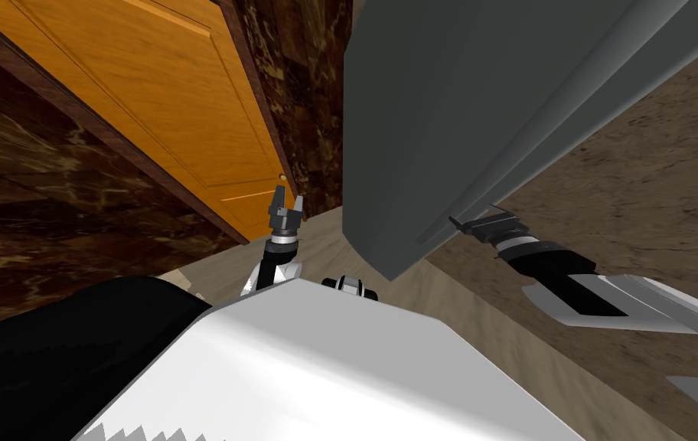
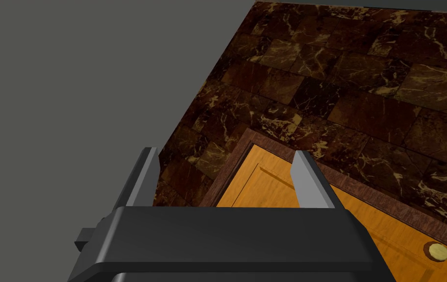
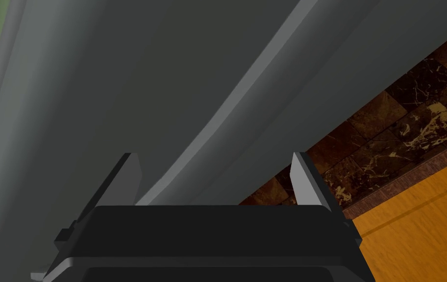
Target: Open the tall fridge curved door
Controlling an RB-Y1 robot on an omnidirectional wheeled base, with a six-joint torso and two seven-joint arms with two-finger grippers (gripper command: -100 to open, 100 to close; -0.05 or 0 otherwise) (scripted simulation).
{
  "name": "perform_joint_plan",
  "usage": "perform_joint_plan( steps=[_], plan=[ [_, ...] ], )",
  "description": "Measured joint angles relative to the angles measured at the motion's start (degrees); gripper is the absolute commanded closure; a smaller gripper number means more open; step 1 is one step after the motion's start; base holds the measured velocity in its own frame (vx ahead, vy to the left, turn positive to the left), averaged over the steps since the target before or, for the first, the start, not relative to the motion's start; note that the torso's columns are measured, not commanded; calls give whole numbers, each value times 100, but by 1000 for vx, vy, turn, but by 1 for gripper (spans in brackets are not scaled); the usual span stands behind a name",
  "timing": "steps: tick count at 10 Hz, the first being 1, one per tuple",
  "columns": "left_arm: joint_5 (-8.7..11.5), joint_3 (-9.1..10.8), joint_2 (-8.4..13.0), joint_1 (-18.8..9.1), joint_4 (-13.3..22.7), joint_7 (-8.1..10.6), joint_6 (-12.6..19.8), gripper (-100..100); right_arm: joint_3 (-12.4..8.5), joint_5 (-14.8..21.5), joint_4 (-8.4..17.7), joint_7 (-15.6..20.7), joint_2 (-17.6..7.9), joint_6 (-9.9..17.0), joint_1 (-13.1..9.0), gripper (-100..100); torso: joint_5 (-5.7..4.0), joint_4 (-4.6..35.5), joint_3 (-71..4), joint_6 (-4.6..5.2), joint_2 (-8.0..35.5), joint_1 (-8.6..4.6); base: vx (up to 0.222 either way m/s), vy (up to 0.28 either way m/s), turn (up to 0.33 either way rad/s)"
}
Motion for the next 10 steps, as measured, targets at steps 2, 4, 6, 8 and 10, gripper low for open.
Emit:
perform_joint_plan(
  steps=[2,4,6,8,10],
  plan=[
    [0,1,0,1,0,0,0,0,-13,13,-233,30,35,247,51,-100,-1,0,0,3,1,2,23,-61,35],
    [0,0,0,0,0,0,0,0,24,42,-506,71,84,531,63,-100,4,3,6,2,9,13,25,-59,47],
    [0,0,0,0,0,0,0,0,13,43,-727,95,100,790,104,-100,6,3,6,2,10,18,18,-55,61],
    [0,0,0,0,0,0,0,0,41,68,-980,130,140,1069,119,-100,3,3,5,3,8,11,19,-55,34],
    [0,0,0,0,0,0,0,0,44,90,-1284,169,189,1373,170,-100,3,2,3,1,5,10,23,-56,52]
  ],
)
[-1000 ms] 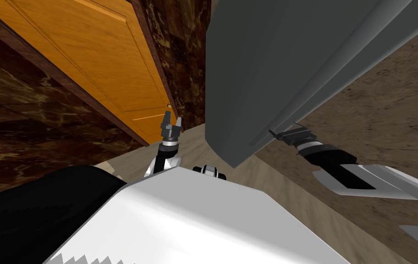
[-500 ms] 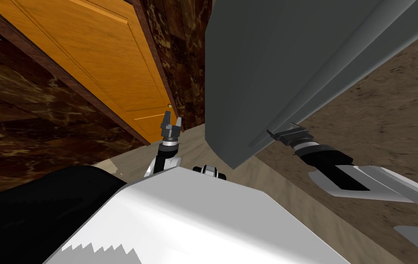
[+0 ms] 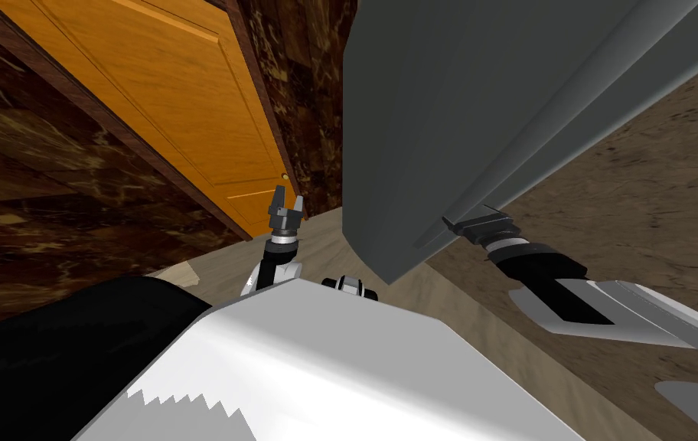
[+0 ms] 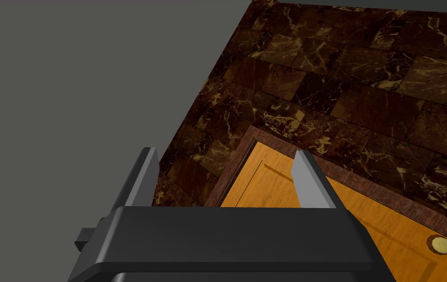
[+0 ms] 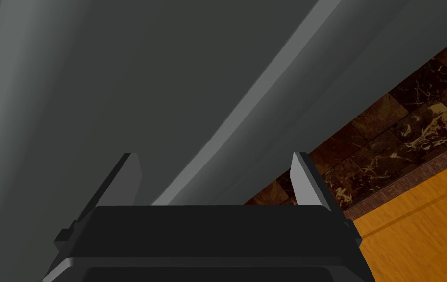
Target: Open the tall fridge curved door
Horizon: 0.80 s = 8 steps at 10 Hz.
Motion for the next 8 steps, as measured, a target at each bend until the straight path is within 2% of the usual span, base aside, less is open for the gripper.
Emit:
perform_joint_plan(
  steps=[4,5,6,8],
  plan=[
    [0,0,0,0,0,0,0,0,29,39,-464,67,72,523,52,-100,0,1,1,1,2,1,21,-45,36],
    [0,0,0,0,0,0,0,0,28,38,-470,67,69,545,49,100,2,1,3,1,5,10,-21,31,-43],
    [0,-1,-1,0,0,0,0,0,44,13,-390,52,36,457,36,100,8,11,4,13,12,10,-26,84,-64],
    [0,-1,-1,0,0,0,0,0,46,-20,-48,-14,-12,122,-31,100,8,13,11,19,16,-2,-29,87,-74]
  ],
)
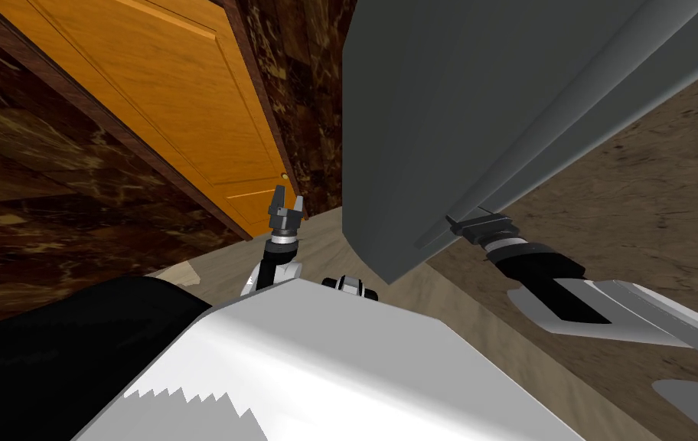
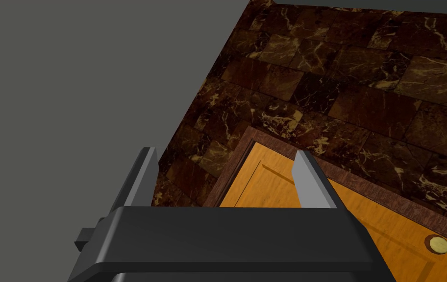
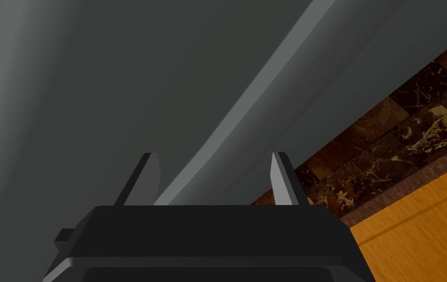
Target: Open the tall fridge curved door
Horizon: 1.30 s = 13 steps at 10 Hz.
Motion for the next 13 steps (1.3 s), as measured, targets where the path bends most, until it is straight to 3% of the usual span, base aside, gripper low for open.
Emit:
perform_joint_plan(
  steps=[10,11,13],
  plan=[
    [0,0,1,0,0,0,0,0,-103,-81,1417,-169,-194,-1542,-142,100,-8,-11,-7,-18,-12,-2,-25,58,-50],
    [0,1,1,0,0,0,0,0,-103,-80,1421,-169,-192,-1563,-142,-100,-9,-15,-16,-19,-25,-6,18,49,-11],
    [0,0,0,1,0,0,0,0,-56,97,1750,-149,15,-1617,-339,-100,1,-19,-23,-20,-34,30,44,141,-18]
  ],
)
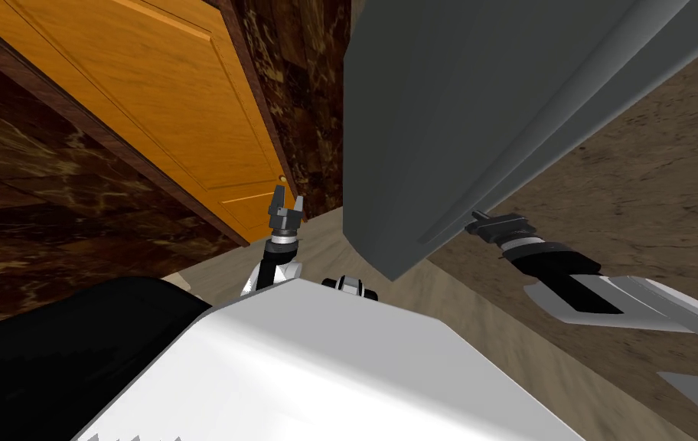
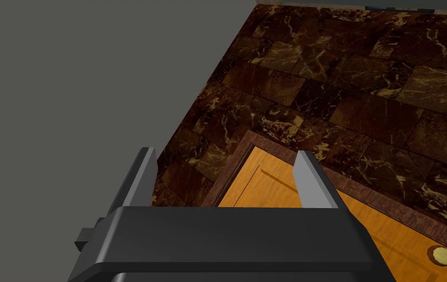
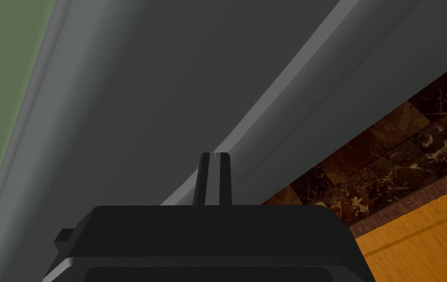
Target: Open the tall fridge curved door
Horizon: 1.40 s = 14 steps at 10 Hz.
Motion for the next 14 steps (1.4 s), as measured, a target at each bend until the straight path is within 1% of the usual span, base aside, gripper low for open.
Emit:
perform_joint_plan(
  steps=[1,2,4,6,7,8,9,10,11,13,14],
  plan=[
    [0,0,0,0,0,0,0,0,-88,106,105,4,163,-17,26,-100,2,3,6,2,10,2,62,135,-18],
    [0,0,0,0,0,0,0,0,-107,176,225,1,246,-15,-32,-100,-3,5,9,0,14,-18,56,135,-14],
    [0,0,0,0,0,0,0,0,-238,283,456,-47,385,7,-60,-100,-8,9,12,-4,20,-36,42,100,-21],
    [0,0,1,0,0,0,0,0,-185,464,633,-12,632,8,-203,-100,-15,-6,-6,-13,-8,-45,27,73,-7],
    [0,0,0,-1,0,0,0,0,-156,530,752,-3,713,-12,-285,-100,-16,-10,-16,-13,-23,-49,21,75,2],
    [0,0,0,0,0,0,0,0,-192,578,857,-8,781,-61,-295,-100,-18,-13,-21,-8,-30,-55,21,94,-24],
    [0,0,0,0,0,0,0,0,-163,657,976,-6,873,-49,-398,-100,-21,-18,-27,-14,-41,-56,21,90,-4],
    [0,0,0,0,0,0,0,0,-222,705,1052,-15,941,-50,-387,-100,-24,-20,-28,-10,-42,-63,34,70,-19],
    [0,1,1,0,0,0,0,0,-237,761,1128,-14,1020,-58,-420,-100,-29,-24,-31,-17,-47,-70,30,56,-19],
    [0,0,1,0,0,0,0,0,-229,836,1306,-31,1097,-50,-516,-100,-30,-28,-45,-23,-66,-77,20,78,-9],
    [0,1,1,0,0,0,0,0,-226,910,1418,-26,1189,-53,-597,-100,-37,-36,-48,-25,-74,-80,42,104,-5]
  ],
)
